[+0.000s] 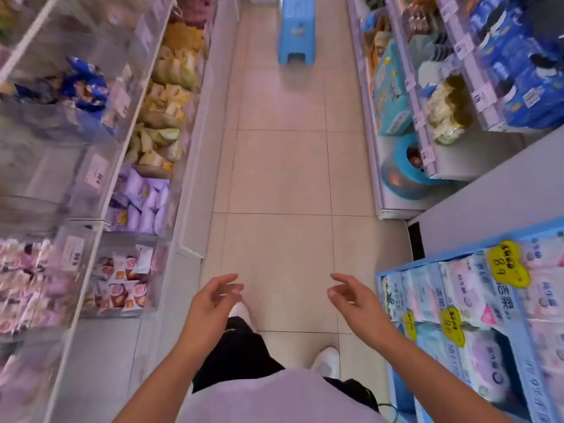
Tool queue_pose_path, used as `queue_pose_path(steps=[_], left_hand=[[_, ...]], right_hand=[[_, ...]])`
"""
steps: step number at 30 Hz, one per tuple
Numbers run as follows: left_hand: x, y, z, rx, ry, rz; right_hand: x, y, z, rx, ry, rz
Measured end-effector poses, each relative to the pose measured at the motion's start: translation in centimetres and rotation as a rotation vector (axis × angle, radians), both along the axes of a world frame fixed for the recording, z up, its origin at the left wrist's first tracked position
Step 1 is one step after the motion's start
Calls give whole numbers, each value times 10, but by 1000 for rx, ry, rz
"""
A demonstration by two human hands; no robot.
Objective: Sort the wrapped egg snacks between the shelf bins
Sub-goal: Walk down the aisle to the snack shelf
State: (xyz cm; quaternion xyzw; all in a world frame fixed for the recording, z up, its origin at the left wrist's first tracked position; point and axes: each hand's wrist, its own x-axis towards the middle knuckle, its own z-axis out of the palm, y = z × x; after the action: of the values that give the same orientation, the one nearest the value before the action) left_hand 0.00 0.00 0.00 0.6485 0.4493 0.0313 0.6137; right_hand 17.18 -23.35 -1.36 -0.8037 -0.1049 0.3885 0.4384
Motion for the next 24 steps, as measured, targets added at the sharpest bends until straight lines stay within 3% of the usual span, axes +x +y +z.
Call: queue_pose_path(steps=[7, 14, 24], left_hand=[[67, 82, -27, -42, 35, -111], [146, 195, -24, -51, -12, -127], [292, 278, -38, -52, 83, -183]], right_hand=[[51, 78, -18, -113, 33, 15], [106, 192, -5, -50, 21, 7], [255, 272, -27, -50, 59, 7]])
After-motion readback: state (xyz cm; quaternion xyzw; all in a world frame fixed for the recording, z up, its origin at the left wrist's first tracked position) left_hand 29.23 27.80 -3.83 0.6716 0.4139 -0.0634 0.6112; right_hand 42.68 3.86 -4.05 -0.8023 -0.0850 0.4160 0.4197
